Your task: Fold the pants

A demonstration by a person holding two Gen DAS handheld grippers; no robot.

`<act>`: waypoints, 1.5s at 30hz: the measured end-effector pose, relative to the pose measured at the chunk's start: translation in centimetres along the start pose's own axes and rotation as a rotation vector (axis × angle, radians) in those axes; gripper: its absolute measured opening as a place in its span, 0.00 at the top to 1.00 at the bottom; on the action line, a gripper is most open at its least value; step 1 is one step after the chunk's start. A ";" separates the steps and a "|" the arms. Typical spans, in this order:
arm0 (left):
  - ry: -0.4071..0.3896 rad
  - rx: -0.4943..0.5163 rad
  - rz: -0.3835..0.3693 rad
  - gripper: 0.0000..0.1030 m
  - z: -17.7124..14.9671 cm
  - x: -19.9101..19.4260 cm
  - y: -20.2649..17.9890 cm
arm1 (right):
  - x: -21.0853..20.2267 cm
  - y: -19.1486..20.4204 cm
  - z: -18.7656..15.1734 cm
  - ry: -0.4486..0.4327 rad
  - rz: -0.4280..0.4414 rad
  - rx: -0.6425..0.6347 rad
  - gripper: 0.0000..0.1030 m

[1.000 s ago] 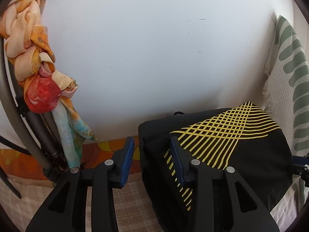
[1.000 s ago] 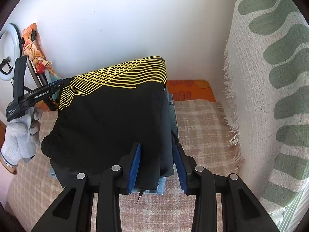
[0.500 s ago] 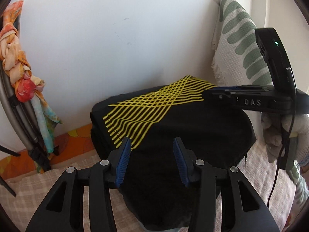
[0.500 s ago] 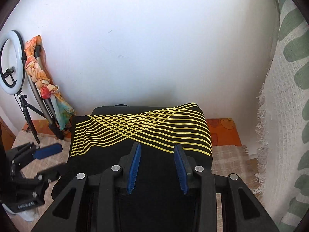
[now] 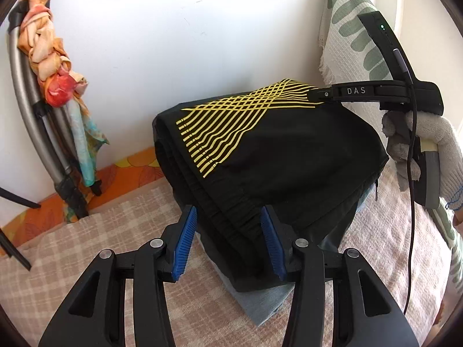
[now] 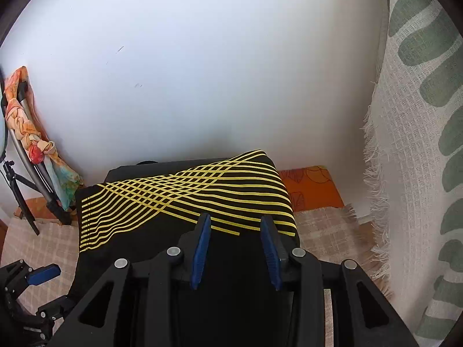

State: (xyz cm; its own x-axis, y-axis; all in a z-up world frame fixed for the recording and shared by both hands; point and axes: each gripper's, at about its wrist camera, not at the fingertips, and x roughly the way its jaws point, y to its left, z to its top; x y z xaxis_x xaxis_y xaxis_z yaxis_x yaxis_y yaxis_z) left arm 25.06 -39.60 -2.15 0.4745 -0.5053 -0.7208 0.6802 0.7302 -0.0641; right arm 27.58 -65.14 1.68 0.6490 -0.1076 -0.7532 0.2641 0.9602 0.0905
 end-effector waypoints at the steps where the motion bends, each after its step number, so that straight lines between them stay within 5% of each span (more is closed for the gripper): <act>1: -0.003 -0.005 -0.003 0.55 0.1 -0.5 0.0 | -0.8 0.1 -0.2 -0.008 -0.005 0.007 0.63; 10: -0.070 -0.042 0.002 0.55 0.0 -6.3 -0.3 | -8.8 2.8 -3.4 -0.076 -0.016 -0.035 0.45; 21: -0.167 -0.053 0.018 0.33 -1.9 -14.8 -0.8 | -17.1 6.2 -8.9 -0.131 -0.025 -0.031 0.24; 45: -0.222 -0.118 0.068 0.22 -11.5 -23.5 0.6 | -25.2 12.1 -19.7 -0.225 -0.116 0.043 0.06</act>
State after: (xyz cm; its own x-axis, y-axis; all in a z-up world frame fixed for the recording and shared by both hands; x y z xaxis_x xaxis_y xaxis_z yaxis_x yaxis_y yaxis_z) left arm 7.91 -22.04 6.84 0.6363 -0.5324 -0.5582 0.5792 0.8077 -0.1101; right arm 0.32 -45.67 8.93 0.7537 -0.2752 -0.5968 0.3726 0.9270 0.0431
